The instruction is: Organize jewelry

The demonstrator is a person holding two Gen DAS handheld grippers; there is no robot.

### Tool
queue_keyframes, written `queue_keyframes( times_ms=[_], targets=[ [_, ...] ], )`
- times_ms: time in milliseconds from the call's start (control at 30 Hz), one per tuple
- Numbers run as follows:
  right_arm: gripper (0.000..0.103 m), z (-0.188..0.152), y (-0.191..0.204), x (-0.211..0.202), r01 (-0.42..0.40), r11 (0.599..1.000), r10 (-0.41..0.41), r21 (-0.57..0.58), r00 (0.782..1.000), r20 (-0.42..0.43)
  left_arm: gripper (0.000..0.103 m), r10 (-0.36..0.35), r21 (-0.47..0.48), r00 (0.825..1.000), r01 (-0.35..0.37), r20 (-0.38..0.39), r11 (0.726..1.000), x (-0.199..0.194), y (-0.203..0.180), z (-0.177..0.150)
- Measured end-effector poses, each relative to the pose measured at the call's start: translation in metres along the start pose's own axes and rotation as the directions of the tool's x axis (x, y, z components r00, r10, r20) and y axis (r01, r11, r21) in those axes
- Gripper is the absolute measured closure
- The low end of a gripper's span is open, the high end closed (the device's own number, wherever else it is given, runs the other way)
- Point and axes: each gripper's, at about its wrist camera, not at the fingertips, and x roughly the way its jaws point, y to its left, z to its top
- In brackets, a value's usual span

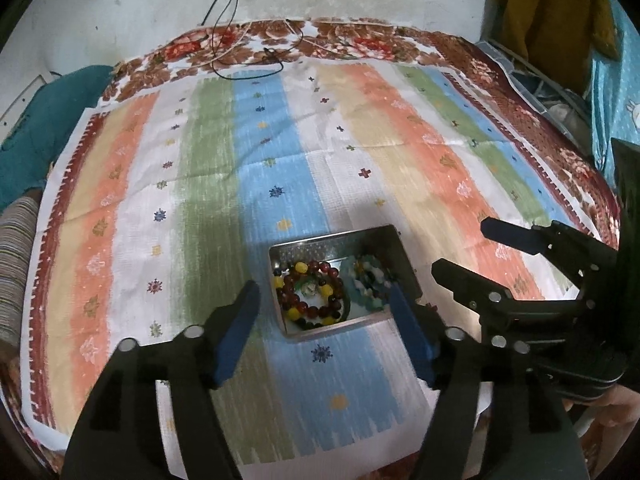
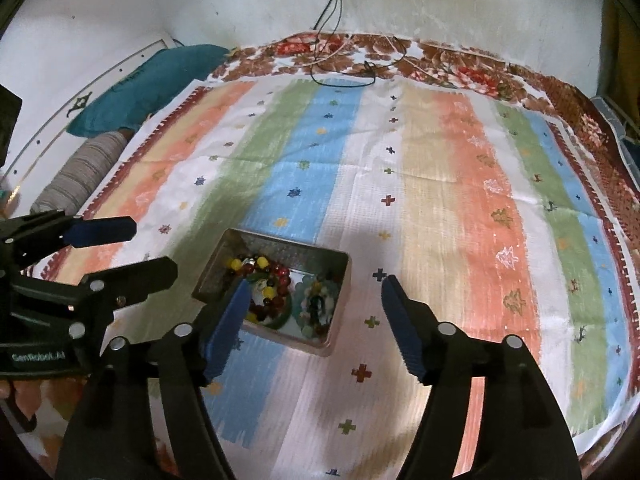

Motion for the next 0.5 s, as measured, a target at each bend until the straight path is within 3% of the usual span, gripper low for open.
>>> queue_keyframes(
  times_ms=[167, 300, 500],
  targets=[
    [0.022, -0.011, 0.001, -0.010, 0.034, 0.999, -0.033, -0.013, 0.999, 0.012, 0.021, 0.036, 0.024, 0.999, -0.037, 0.014, 0.999, -0.007, -0.004, -0.010],
    [0.021, -0.019, 0.000, -0.018, 0.037, 0.999, -0.036, -0.016, 0.999, 0.024, 0.015, 0.070, 0.037, 0.997, -0.071, 0.036, 0.997, -0.016, -0.005, -0.019],
    [0.018, -0.029, -0.005, -0.028, 0.020, 1.000, -0.020, -0.010, 0.999, 0.036, 0.011, 0.048, 0.011, 0.997, -0.049, 0.055, 0.999, -0.030, -0.002, -0.033]
  ],
)
